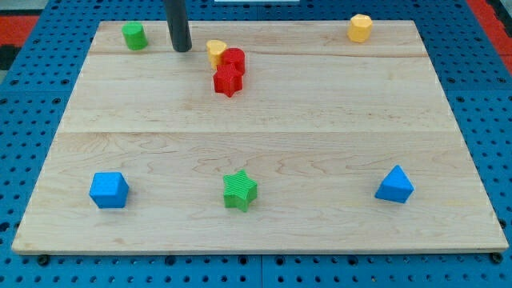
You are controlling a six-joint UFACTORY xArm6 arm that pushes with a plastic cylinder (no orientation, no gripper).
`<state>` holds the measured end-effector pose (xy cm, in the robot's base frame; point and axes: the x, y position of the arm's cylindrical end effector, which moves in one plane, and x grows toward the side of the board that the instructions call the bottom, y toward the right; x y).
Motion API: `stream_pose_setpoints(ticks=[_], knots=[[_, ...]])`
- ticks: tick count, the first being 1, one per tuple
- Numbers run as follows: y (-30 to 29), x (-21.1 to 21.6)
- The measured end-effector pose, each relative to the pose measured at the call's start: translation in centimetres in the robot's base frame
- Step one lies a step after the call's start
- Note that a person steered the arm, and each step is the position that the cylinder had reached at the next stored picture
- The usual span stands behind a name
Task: Push red star towards blue triangle
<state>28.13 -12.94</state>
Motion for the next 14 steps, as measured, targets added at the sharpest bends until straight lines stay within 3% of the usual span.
stream_pose_setpoints(ticks=[1, 5, 7, 8, 9, 13, 14], knots=[[-1.3, 2.4], [-1.3, 2.4], [-4.8, 1.9], [-1.2, -1.9], [1.0, -1.4], [13.2, 7.2], [11.0, 7.2]])
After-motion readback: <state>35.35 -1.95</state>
